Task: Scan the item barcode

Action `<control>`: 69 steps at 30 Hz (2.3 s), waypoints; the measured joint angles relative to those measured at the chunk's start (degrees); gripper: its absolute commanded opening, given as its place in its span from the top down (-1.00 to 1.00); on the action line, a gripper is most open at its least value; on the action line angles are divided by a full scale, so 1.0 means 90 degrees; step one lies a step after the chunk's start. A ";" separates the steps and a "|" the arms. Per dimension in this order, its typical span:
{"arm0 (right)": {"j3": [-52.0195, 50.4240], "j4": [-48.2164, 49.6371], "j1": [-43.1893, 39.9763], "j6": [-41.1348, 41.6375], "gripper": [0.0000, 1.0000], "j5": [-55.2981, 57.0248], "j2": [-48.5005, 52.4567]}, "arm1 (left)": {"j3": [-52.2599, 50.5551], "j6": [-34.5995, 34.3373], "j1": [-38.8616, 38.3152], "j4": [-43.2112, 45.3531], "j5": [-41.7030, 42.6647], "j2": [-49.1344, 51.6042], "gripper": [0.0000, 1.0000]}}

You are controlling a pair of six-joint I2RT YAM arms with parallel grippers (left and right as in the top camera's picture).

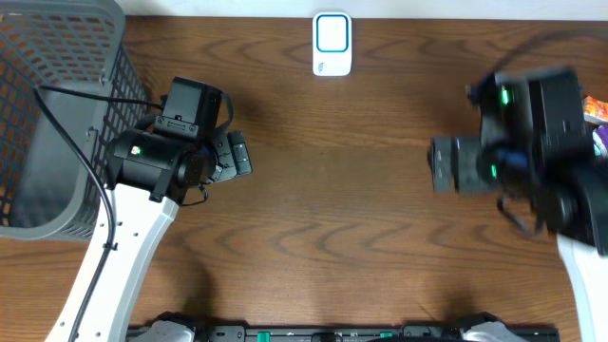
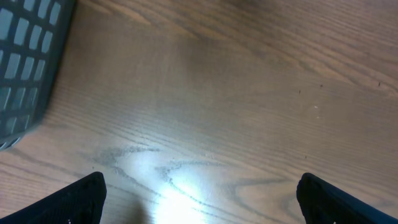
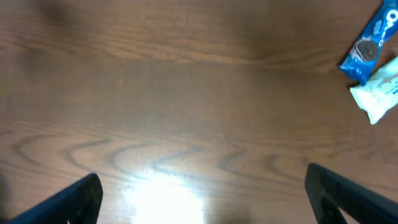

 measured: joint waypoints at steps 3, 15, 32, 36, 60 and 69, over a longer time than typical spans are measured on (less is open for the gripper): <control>-0.1207 0.0219 0.0034 0.0253 -0.99 0.0066 -0.0957 | -0.0005 0.0000 0.0000 0.0007 -0.0002 0.0000 -0.95; -0.3325 -0.0002 0.0053 0.1962 -0.98 0.0104 -0.2652 | -0.0007 0.0000 0.0000 0.0002 0.0000 0.0000 -0.95; -0.3395 -0.0114 0.0053 0.2144 -0.98 -0.0279 -0.2645 | -0.0007 0.0000 0.0000 0.0002 0.0000 0.0000 -0.96; -0.3436 0.0345 0.0053 0.2118 -0.99 -0.0304 -0.2645 | -0.0007 0.0000 0.0000 0.0002 0.0000 0.0000 -0.96; -0.7830 0.6339 -0.0685 -0.0678 -0.98 -0.1739 -0.5889 | -0.0007 0.0000 0.0000 0.0005 -0.0002 0.0000 -0.96; -0.9243 0.7851 -0.0823 -0.1056 -0.99 -0.1872 -0.6866 | -0.0007 0.0000 0.0000 0.0002 0.0000 0.0000 -0.96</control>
